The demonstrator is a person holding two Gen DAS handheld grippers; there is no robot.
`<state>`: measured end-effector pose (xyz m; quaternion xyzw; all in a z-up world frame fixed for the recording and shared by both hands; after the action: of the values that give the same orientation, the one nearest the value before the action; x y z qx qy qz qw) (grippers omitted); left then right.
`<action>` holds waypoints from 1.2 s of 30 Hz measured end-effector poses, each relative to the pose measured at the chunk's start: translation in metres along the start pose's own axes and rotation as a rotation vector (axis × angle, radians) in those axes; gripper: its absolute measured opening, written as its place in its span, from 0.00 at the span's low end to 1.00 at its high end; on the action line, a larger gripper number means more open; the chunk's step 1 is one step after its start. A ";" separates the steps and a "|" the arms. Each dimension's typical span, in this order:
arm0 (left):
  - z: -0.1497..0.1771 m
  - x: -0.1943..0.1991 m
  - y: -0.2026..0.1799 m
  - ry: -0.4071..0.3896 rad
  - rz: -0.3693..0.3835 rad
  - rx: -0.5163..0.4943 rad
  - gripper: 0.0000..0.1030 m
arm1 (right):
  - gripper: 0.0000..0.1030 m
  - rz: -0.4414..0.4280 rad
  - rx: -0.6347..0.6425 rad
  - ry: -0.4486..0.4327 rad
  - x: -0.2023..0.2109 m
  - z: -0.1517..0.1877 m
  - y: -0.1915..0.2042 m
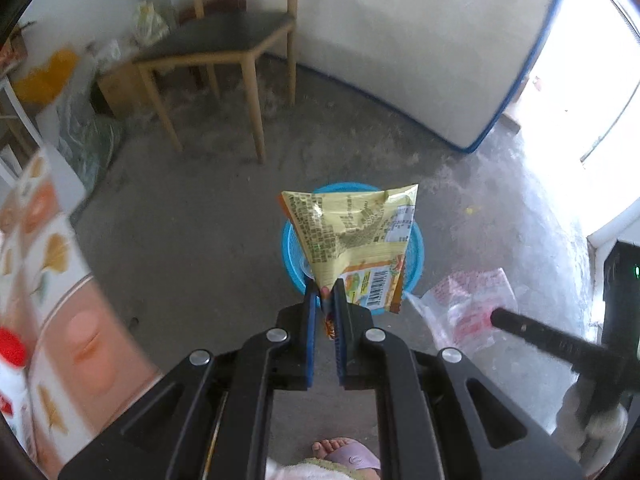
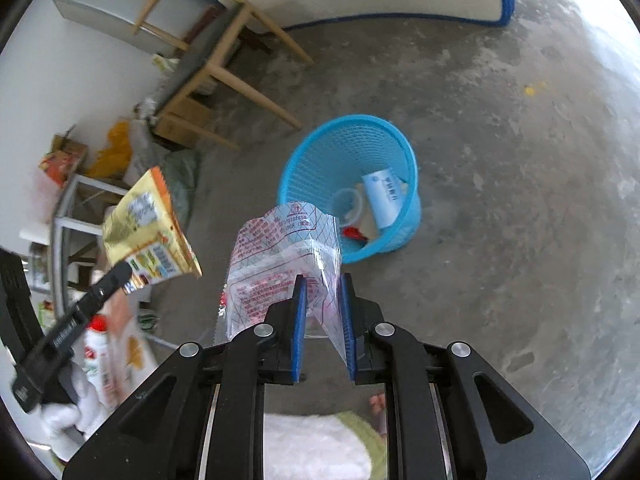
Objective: Collect trash
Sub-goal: 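Carry bag and snack packet to the blue wastebasket and open both tools, then grasp the white AD milk bottle with the right tool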
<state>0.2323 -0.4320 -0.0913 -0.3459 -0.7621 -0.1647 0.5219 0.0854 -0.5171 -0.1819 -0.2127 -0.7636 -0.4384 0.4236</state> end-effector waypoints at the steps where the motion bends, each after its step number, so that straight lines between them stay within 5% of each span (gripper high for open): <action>1: -0.005 -0.008 0.000 0.012 -0.004 0.006 0.08 | 0.15 0.009 -0.002 0.006 -0.010 -0.006 -0.001; 6: -0.040 -0.057 -0.016 0.056 0.047 0.000 0.18 | 0.27 0.046 -0.058 0.033 -0.062 -0.040 -0.010; 8: -0.047 -0.072 -0.025 0.069 0.058 -0.010 0.36 | 0.62 0.077 -0.111 0.011 -0.085 -0.054 -0.021; 9: -0.049 -0.076 -0.027 0.073 0.061 -0.010 0.39 | 0.65 0.085 -0.129 0.004 -0.092 -0.056 -0.025; 13: -0.046 -0.084 -0.026 0.099 0.092 0.017 0.44 | 0.65 0.132 -0.213 0.028 -0.117 -0.055 -0.050; 19: -0.042 -0.063 -0.019 0.074 0.131 0.021 0.45 | 0.65 0.125 -0.205 0.005 -0.094 -0.031 -0.057; 27: -0.012 0.035 -0.025 -0.057 0.234 0.014 0.46 | 0.65 0.027 -0.142 -0.057 -0.020 0.013 -0.042; 36: 0.066 0.139 -0.006 -0.186 0.222 0.036 0.48 | 0.65 -0.088 -0.056 -0.059 0.039 0.038 -0.007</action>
<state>0.1530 -0.3465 0.0096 -0.4323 -0.7671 -0.0597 0.4703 0.0417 -0.4901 -0.1626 -0.2034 -0.7717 -0.4716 0.3752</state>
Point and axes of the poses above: each gripper's, at about its wrist camera, not at the fingertips, and x roughly against the way its jaws point, y to its left, z to its underside, the point moved 1 cm from there along -x, roughly the way its jaws point, and after that the axes turned 6 degrees about x, right-handed, at the moved point
